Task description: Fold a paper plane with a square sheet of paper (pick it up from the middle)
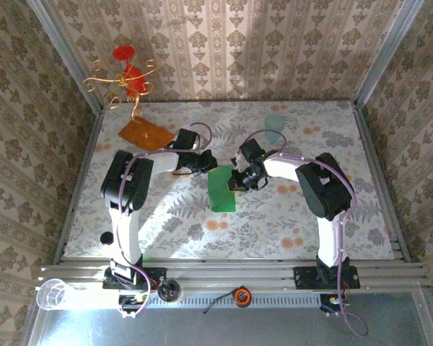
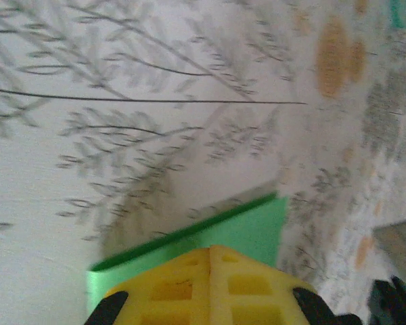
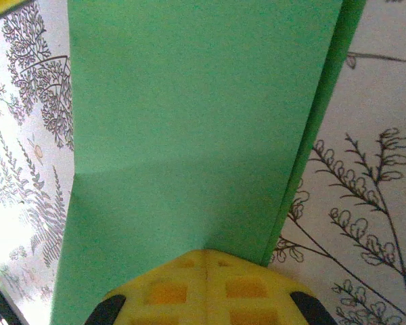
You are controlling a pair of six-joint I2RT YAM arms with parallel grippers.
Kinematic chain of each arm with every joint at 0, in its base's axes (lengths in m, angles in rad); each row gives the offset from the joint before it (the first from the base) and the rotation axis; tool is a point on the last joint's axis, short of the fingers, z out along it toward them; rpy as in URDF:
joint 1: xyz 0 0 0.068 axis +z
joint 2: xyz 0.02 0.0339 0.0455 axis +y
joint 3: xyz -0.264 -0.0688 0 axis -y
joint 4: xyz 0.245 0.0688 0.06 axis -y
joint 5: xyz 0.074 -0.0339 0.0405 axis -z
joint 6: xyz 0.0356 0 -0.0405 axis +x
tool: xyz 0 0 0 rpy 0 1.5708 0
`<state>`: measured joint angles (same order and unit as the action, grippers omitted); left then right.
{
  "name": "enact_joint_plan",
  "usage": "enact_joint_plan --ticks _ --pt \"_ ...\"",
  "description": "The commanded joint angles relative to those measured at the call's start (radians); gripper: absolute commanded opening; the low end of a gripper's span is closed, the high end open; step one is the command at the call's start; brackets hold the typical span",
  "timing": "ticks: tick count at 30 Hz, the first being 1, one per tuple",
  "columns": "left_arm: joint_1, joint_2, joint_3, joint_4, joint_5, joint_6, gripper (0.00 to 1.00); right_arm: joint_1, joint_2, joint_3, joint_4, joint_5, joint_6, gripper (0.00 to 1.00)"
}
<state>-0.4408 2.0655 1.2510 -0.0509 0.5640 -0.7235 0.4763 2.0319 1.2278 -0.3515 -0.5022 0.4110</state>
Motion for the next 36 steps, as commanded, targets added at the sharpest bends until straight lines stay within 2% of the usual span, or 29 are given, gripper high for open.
enact_joint_plan --ticks 1,9,15,25,31,36 --pt "0.030 0.034 0.038 -0.075 -0.038 0.033 0.00 -0.006 0.142 -0.106 -0.252 0.284 -0.012 0.03" --pt "0.084 0.055 0.045 -0.104 -0.077 0.057 0.00 -0.007 0.144 -0.107 -0.252 0.291 -0.006 0.03" --pt "0.079 -0.034 0.021 -0.035 -0.034 0.049 0.00 -0.007 0.146 -0.108 -0.239 0.289 0.013 0.02" --pt "0.004 -0.245 -0.128 -0.027 -0.081 0.025 0.00 -0.004 0.154 -0.119 -0.220 0.280 0.033 0.02" --pt "-0.099 -0.336 -0.249 -0.014 -0.088 -0.062 0.00 -0.004 0.157 -0.120 -0.212 0.280 0.040 0.02" --pt "-0.144 -0.353 -0.345 0.069 -0.073 -0.160 0.00 -0.003 0.163 -0.120 -0.207 0.280 0.042 0.02"
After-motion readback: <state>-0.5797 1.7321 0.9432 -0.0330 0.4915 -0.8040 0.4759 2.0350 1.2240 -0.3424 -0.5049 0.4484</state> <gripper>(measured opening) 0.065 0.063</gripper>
